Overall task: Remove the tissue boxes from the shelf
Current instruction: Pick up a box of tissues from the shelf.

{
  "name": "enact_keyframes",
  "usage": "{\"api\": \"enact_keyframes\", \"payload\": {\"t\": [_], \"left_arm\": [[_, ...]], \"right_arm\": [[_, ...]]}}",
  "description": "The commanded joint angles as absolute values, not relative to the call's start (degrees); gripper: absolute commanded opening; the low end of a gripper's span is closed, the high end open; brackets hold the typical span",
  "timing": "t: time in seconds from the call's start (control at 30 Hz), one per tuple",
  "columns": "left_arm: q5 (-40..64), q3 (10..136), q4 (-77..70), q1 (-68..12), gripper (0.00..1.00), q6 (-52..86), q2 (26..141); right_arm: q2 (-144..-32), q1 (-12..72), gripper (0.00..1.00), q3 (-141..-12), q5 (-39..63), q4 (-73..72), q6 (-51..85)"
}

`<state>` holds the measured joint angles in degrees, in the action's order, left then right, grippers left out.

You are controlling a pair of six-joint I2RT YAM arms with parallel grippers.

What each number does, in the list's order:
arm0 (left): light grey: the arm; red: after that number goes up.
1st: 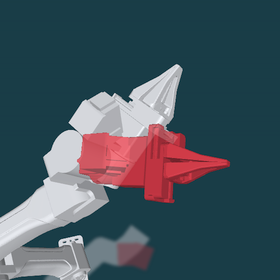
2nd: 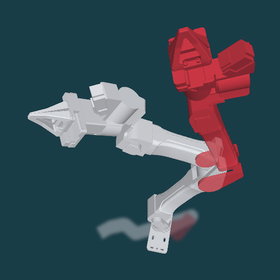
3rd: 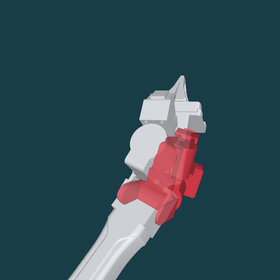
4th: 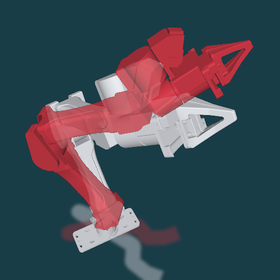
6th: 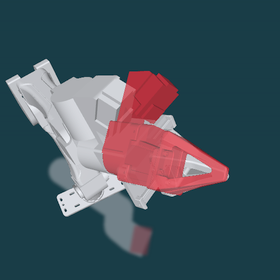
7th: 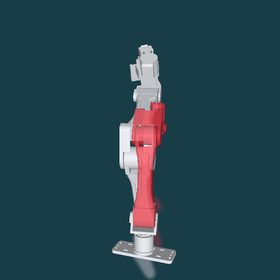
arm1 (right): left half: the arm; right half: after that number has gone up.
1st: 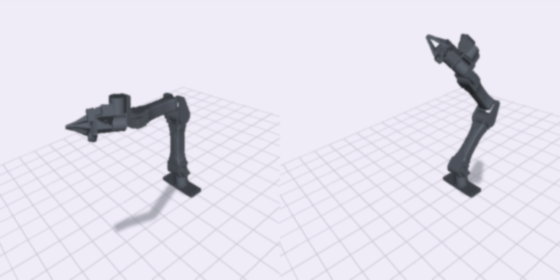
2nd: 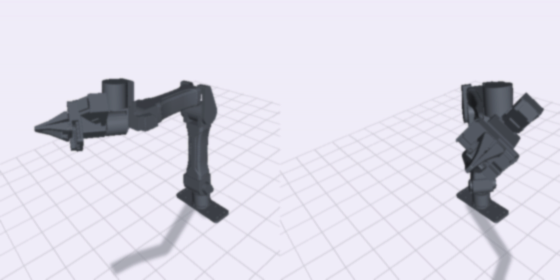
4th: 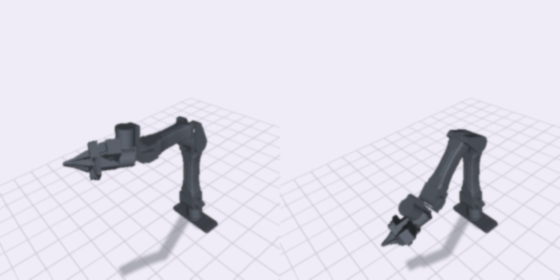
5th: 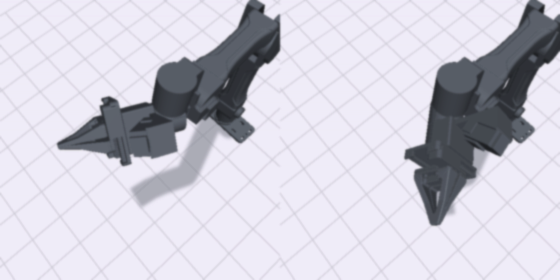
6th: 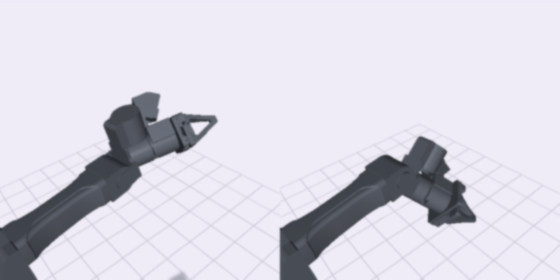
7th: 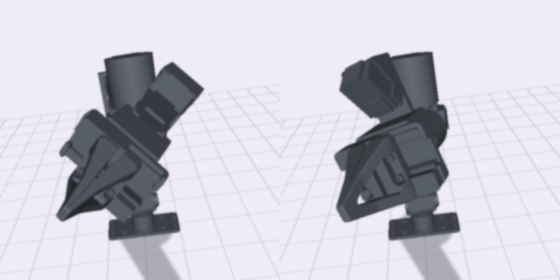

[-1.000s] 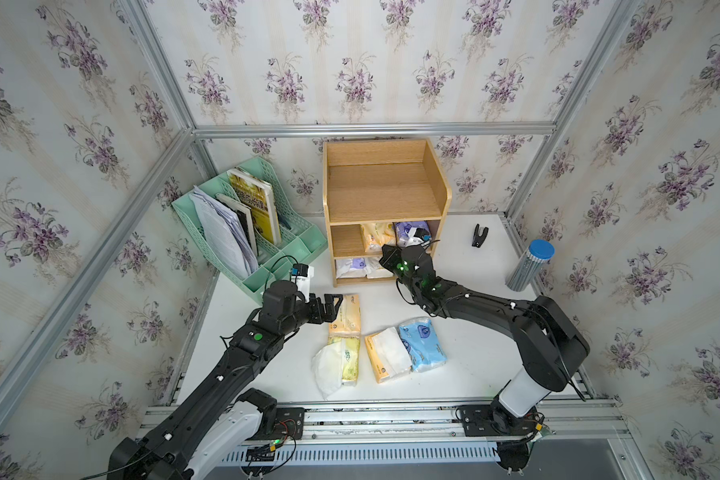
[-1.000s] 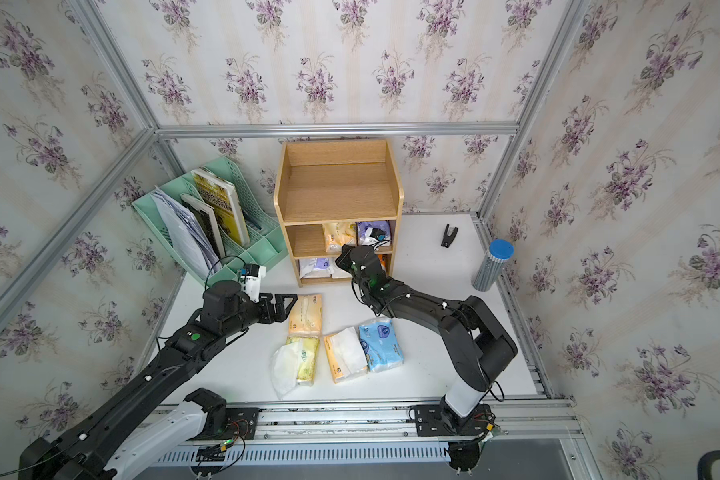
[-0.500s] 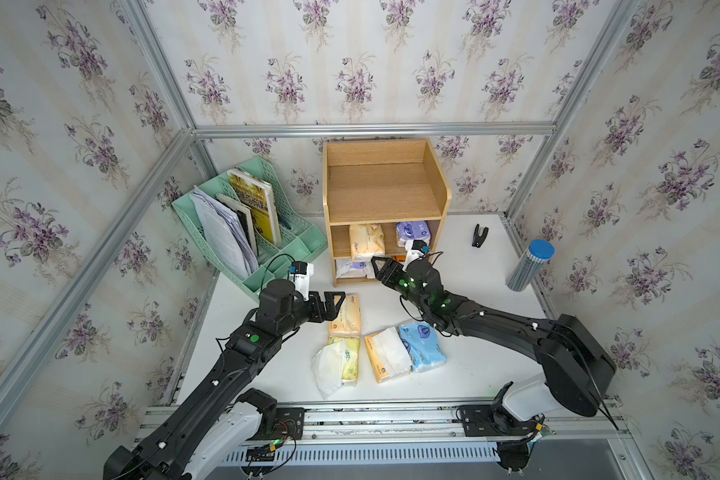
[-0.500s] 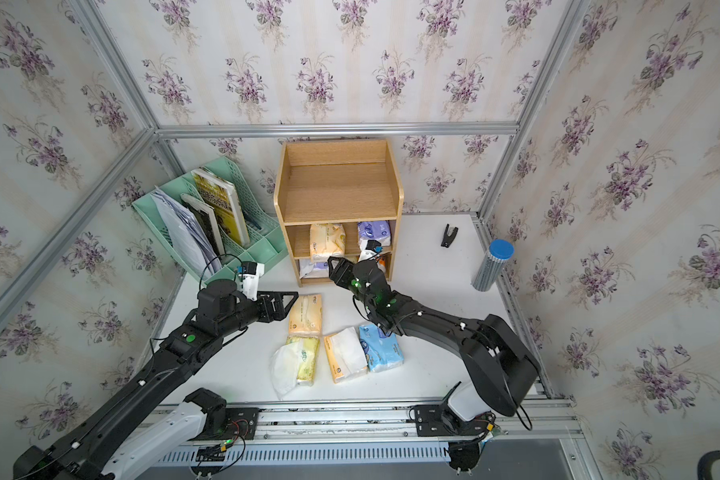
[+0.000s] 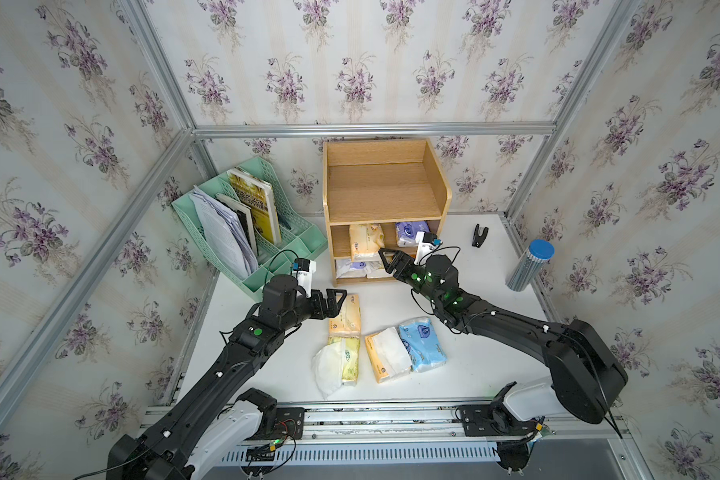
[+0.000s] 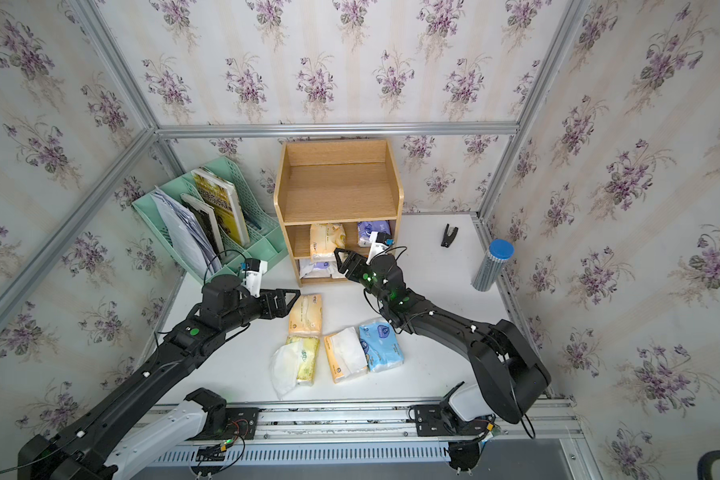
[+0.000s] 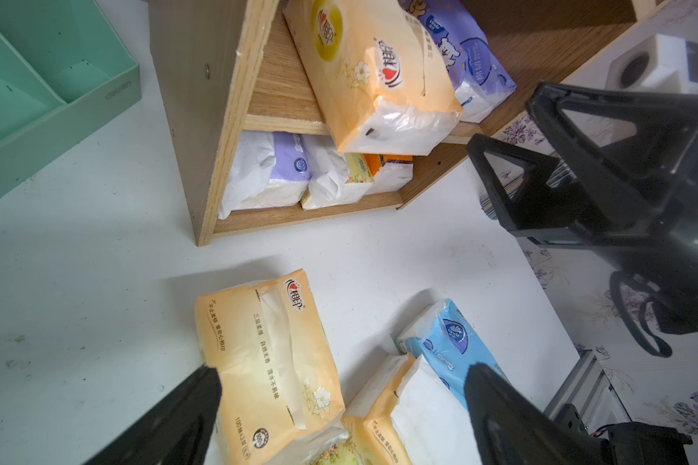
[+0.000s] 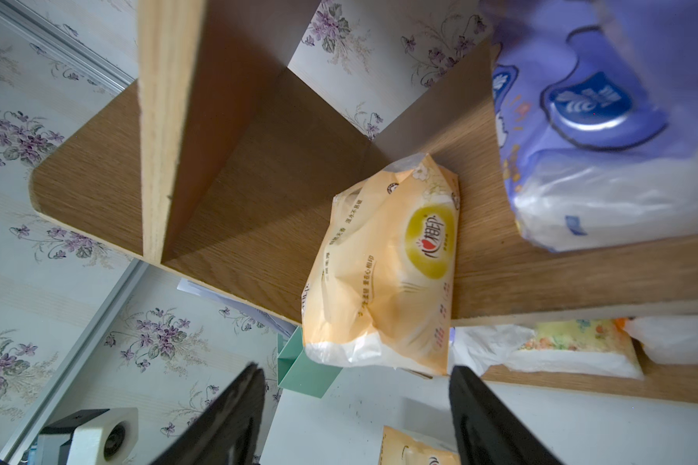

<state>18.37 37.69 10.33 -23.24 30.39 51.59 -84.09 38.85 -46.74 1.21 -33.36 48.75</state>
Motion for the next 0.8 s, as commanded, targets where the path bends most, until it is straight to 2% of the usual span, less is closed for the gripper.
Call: {"api": "enact_keyframes", "payload": {"t": [0.0, 0.5, 0.67, 0.77], "left_arm": [[18.61, 37.79, 10.64, -23.22, 0.99, 29.71, 51.09], [18.09, 36.96, 12.21, -23.27, 0.99, 29.97, 49.32], [17.48, 36.39, 13.18, -23.28, 0.99, 30.22, 47.42], [17.05, 36.39, 14.23, -23.24, 0.99, 30.27, 46.29]], "right_arm": [[-85.68, 38.23, 0.77, -48.94, 3.14, -32.92, 47.12], [-93.11, 37.89, 0.76, -54.71, 2.74, -30.46, 43.53], [-94.46, 37.93, 0.65, -56.09, 2.64, -28.48, 42.61], [-94.66, 37.95, 0.51, -56.68, 2.81, -27.31, 41.93]]}}
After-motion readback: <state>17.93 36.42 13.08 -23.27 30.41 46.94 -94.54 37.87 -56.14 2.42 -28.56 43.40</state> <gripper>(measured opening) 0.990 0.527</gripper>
